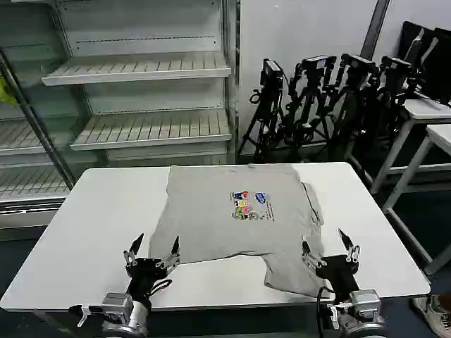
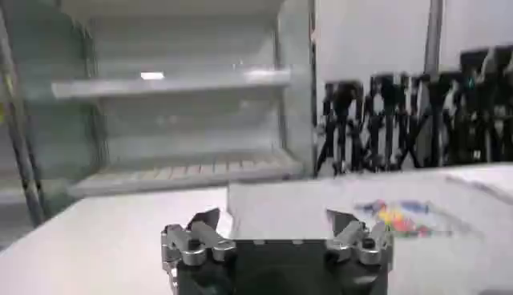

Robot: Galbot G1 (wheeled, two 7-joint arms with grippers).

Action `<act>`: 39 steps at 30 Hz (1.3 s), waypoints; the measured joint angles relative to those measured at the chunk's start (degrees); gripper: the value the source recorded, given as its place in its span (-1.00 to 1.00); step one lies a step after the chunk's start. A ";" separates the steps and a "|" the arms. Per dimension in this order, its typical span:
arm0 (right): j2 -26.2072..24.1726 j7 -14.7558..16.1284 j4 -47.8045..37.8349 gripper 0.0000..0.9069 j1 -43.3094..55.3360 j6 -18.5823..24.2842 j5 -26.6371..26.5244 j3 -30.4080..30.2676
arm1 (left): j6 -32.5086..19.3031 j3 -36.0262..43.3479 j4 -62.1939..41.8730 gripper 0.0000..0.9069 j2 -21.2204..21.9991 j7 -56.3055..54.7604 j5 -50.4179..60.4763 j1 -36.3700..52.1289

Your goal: Fold and organize the clothes.

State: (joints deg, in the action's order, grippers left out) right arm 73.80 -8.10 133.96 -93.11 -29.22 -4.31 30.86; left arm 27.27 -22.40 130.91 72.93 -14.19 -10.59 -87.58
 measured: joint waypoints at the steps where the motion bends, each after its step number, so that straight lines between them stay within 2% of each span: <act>1: 0.13 -0.01 -0.34 1.00 -0.37 -0.16 -0.05 0.04 | 0.50 -0.16 -0.53 1.00 -0.46 -0.12 -0.49 0.18; 17: 2.17 -0.37 -2.48 1.00 -6.08 -1.07 0.76 -1.08 | 4.61 -0.62 -8.00 1.00 -3.93 -1.57 -8.20 2.59; 18: 2.31 -0.41 -2.64 0.84 -6.24 -1.05 0.81 -1.25 | 4.69 -0.60 -8.33 -0.31 -4.00 -1.65 -8.58 2.76; 19: 2.42 -0.43 -2.81 -0.13 -6.34 -1.05 0.87 -1.35 | 4.77 -0.53 -8.66 -0.96 -4.13 -1.66 -9.02 2.97; 22: 2.71 -0.37 -3.09 -0.96 -6.81 -1.02 0.84 -2.00 | 4.81 -0.39 -9.21 -0.96 -4.42 -1.67 -10.14 3.41; 23: 2.79 -0.36 -3.16 -1.00 -6.97 -1.01 0.78 -2.16 | 4.84 -0.32 -9.27 -0.96 -4.49 -1.64 -10.48 3.50; 39: 3.46 -0.82 -3.08 -1.00 -9.05 -0.76 -2.81 -3.83 | 5.29 -0.35 -9.26 -0.96 -4.78 -1.62 -13.88 3.33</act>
State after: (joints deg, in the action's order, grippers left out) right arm 77.26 -8.91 130.88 -102.16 -29.99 -7.11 27.03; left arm 32.57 -22.75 121.65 68.15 -15.80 -24.47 -84.25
